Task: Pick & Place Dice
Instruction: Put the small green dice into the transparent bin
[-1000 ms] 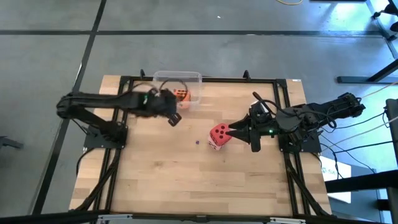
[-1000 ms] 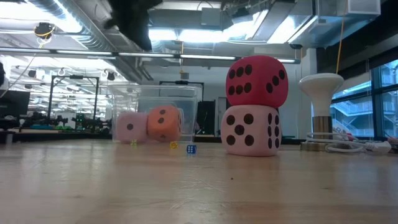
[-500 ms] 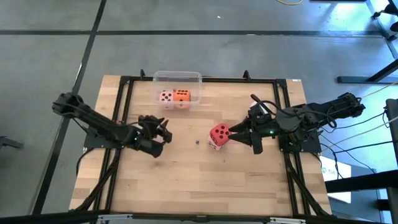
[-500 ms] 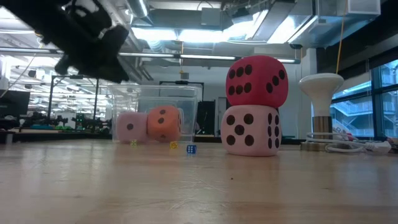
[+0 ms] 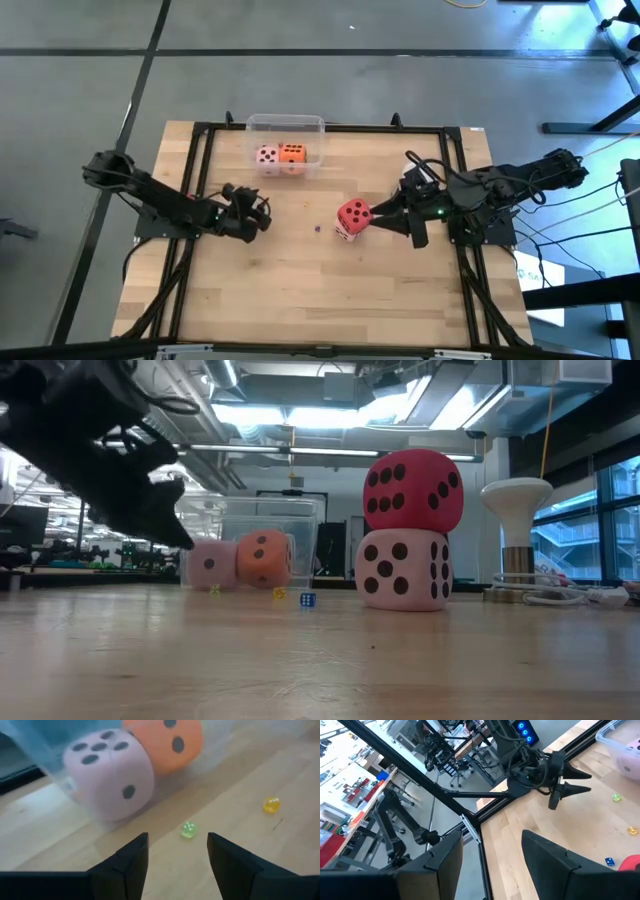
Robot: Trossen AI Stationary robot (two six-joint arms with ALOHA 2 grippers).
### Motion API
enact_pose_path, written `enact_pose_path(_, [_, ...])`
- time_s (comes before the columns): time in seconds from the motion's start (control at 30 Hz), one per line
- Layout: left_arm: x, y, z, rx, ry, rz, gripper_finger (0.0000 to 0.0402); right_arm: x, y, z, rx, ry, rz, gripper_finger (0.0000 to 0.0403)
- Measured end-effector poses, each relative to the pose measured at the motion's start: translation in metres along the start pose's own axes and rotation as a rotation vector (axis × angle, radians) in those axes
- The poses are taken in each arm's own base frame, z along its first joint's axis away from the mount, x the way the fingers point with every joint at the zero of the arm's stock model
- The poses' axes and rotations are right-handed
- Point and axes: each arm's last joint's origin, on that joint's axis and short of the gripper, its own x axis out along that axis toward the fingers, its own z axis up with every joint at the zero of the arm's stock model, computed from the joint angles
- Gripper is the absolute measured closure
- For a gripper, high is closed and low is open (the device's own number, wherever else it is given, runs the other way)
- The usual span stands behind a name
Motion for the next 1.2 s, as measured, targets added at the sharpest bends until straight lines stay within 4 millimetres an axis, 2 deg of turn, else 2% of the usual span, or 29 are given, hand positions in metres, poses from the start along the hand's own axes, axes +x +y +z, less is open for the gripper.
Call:
enact_pose_path(0.17, [0.011,0.007,-0.005,0.016,-0.066,-0.083,0.0206,0.0,0.0,0.0,0.0,-0.018,-0.017,0.0202])
enact_pose_path(0.3, [0.021,0.016,-0.012,0.034,-0.044,-0.098,0.0206,0.0,-0.001,0.001,0.003,-0.023,-0.021,0.0202])
enact_pose_path(0.57, [0.043,0.013,-0.011,0.173,-0.034,-0.165,0.0206,0.0,-0.001,0.001,0.023,-0.036,-0.032,0.0202])
enact_pose_path(0.8, [0.063,0.017,-0.013,0.185,-0.025,-0.159,0.0206,0.0,-0.001,0.001,0.056,-0.045,-0.039,0.0201])
enact_pose_path(1.0, [0.074,0.022,-0.015,0.195,0.027,-0.216,0.0206,0.0,-0.001,0.001,0.076,-0.045,-0.039,0.0201])
enact_pose_path(1.2, [0.079,0.024,-0.011,0.266,0.005,-0.248,0.0206,0.0,-0.001,0.001,0.076,-0.045,-0.039,0.0201])
